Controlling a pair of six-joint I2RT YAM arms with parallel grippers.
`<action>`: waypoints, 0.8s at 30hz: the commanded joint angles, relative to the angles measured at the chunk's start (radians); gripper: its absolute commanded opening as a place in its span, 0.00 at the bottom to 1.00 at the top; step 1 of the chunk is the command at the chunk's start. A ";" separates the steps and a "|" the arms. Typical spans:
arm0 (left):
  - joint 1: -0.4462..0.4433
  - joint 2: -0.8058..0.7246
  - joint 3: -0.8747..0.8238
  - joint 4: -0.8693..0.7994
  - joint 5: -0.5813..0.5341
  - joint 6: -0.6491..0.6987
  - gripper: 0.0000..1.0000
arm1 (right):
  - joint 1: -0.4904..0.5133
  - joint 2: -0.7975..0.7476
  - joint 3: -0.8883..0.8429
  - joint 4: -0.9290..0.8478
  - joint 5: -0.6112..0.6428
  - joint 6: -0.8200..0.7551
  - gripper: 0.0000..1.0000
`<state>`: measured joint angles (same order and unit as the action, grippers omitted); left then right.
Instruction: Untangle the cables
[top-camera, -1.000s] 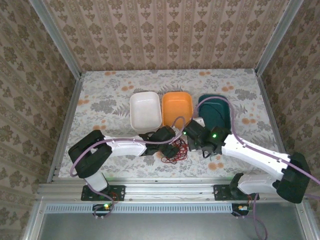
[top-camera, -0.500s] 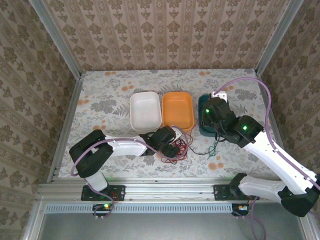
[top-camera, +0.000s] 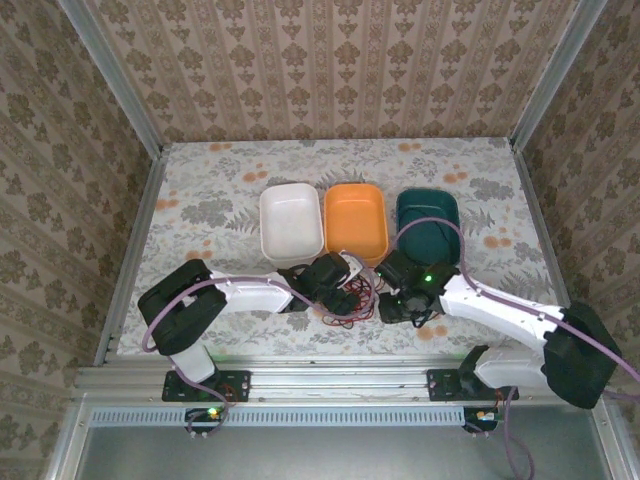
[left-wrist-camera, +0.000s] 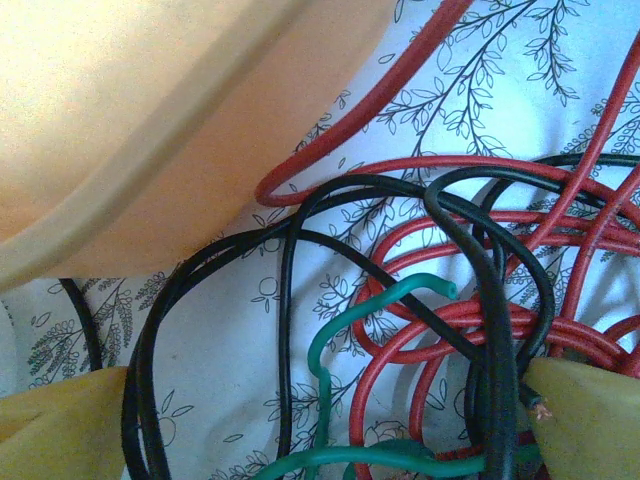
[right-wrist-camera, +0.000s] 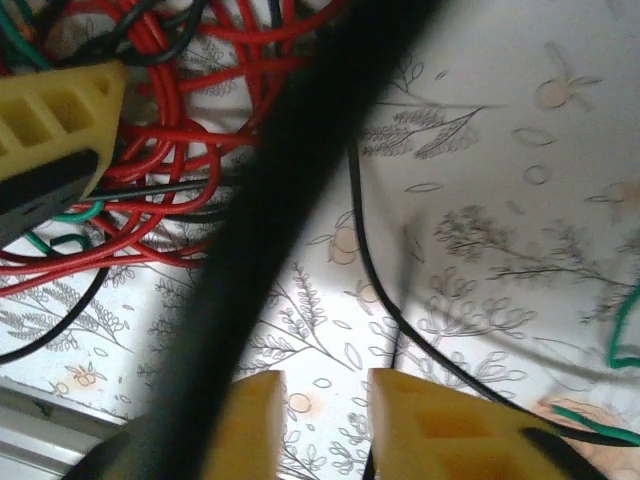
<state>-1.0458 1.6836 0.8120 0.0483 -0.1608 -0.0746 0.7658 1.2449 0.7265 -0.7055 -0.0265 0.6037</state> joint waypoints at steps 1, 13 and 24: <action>0.010 0.014 -0.037 -0.099 -0.013 -0.001 0.99 | 0.017 0.039 -0.014 0.047 -0.064 0.005 0.42; 0.009 0.004 -0.034 -0.113 -0.014 -0.005 0.99 | 0.021 0.191 0.003 0.054 0.059 -0.042 0.46; 0.010 0.005 -0.016 -0.130 -0.003 -0.001 0.98 | 0.058 0.291 0.018 0.049 0.105 -0.037 0.40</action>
<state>-1.0458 1.6821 0.8120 0.0383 -0.1585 -0.0849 0.7952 1.4834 0.7506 -0.6579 0.0544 0.5564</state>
